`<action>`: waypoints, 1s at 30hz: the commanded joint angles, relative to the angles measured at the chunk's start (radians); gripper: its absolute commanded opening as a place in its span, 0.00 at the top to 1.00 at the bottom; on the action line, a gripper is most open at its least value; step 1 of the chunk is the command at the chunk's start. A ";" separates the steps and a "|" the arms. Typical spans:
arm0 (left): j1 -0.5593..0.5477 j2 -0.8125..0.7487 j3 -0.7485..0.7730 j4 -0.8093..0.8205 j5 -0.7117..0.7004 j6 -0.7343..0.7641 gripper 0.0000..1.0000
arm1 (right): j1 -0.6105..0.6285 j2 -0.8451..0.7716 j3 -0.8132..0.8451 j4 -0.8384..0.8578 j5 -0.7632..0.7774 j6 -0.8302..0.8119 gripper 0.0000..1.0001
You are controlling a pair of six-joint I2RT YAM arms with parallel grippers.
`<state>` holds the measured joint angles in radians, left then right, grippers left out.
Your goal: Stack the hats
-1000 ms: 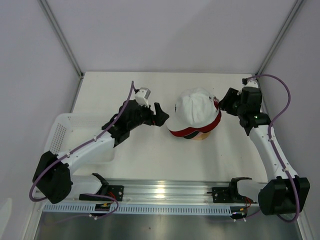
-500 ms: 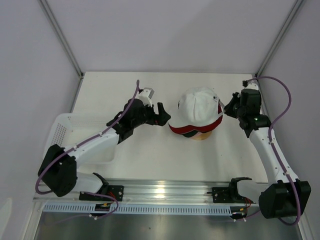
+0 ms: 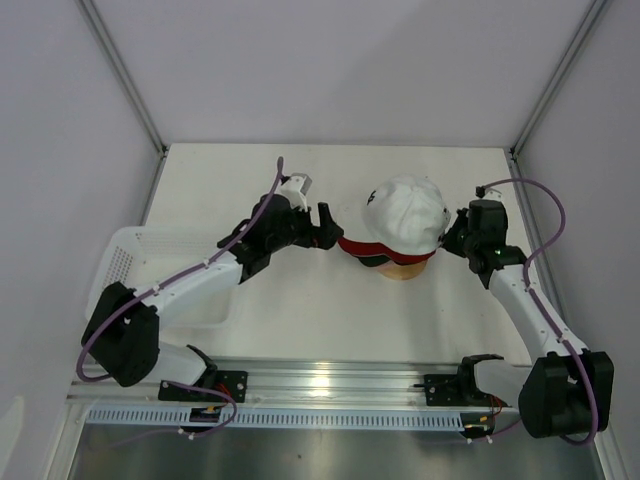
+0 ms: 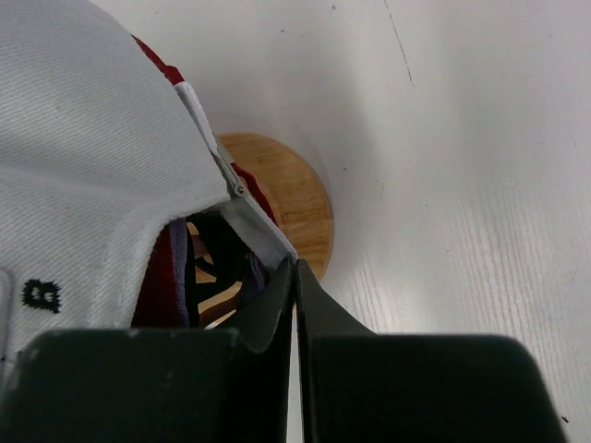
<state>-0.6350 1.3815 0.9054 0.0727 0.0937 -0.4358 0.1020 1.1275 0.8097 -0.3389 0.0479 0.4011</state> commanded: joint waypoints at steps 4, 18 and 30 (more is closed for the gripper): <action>0.006 0.028 0.053 0.009 0.017 0.003 0.02 | 0.030 0.006 -0.024 -0.055 0.076 -0.008 0.99; 0.069 -0.021 0.142 -0.119 -0.048 0.019 0.01 | -0.050 -0.014 0.220 -0.388 0.193 0.014 0.01; 0.086 -0.217 0.202 -0.283 -0.250 -0.017 0.01 | -0.064 -0.359 0.275 -0.125 -0.038 -0.037 0.01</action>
<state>-0.5529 1.2289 1.0443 -0.1455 -0.0761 -0.4412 0.0425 0.8577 1.0443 -0.6373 0.1272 0.4026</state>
